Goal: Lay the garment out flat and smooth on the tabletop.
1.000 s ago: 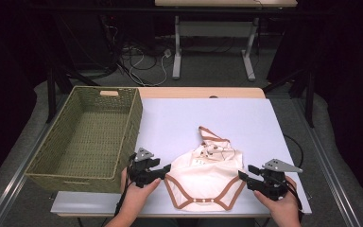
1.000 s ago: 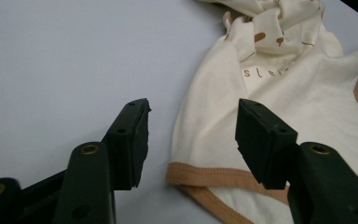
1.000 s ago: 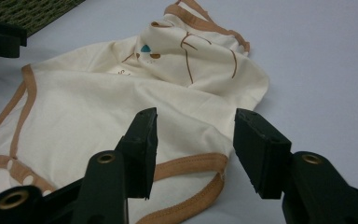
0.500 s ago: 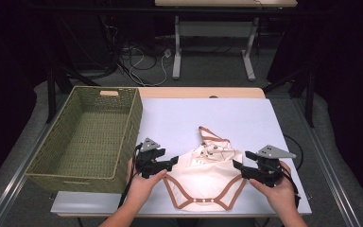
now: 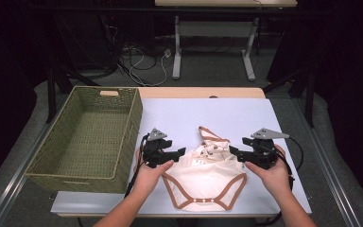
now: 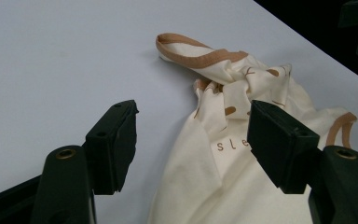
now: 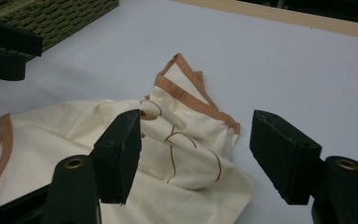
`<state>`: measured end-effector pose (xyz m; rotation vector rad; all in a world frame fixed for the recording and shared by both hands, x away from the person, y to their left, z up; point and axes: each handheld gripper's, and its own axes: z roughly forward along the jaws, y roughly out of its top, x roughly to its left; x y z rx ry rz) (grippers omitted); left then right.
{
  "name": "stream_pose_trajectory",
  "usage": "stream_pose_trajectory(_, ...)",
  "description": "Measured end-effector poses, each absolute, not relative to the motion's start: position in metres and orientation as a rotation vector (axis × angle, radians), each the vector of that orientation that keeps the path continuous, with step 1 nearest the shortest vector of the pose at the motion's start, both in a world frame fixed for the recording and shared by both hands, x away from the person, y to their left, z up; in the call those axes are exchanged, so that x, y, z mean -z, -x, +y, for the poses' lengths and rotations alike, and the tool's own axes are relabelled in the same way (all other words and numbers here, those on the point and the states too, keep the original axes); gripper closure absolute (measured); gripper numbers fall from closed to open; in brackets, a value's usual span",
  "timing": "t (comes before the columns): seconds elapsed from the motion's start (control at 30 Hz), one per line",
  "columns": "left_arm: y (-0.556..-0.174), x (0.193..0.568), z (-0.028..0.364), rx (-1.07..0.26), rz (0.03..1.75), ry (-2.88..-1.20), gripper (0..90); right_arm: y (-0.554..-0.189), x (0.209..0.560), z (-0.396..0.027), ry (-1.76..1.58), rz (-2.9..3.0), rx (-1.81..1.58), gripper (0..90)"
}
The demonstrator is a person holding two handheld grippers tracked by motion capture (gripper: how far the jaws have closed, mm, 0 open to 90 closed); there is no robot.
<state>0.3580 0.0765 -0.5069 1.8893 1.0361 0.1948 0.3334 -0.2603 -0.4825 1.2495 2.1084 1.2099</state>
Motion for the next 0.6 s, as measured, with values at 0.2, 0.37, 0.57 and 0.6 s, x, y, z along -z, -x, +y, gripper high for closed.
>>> stream_pose_trajectory(0.2, -0.369, 0.504, 0.065, -0.172, 1.067, -1.869, 21.9, -0.346, 0.481, -0.259, -1.244, 2.103, -1.173, 29.8)
stream_pose_trajectory(0.37, -0.379, 0.504, 0.052, -0.192, 1.042, -1.882, 19.8, -0.356, 0.483, -0.26, -1.268, 2.083, -1.182, 27.8)
stream_pose_trajectory(0.57, -0.39, 0.506, 0.039, -0.228, 1.037, -1.903, 19.8, -0.366, 0.486, -0.263, -1.287, 2.062, -1.204, 26.4)
stream_pose_trajectory(0.6, -0.392, 0.506, 0.037, -0.237, 1.041, -1.902, 19.8, -0.368, 0.486, -0.263, -1.291, 2.043, -1.207, 26.3)
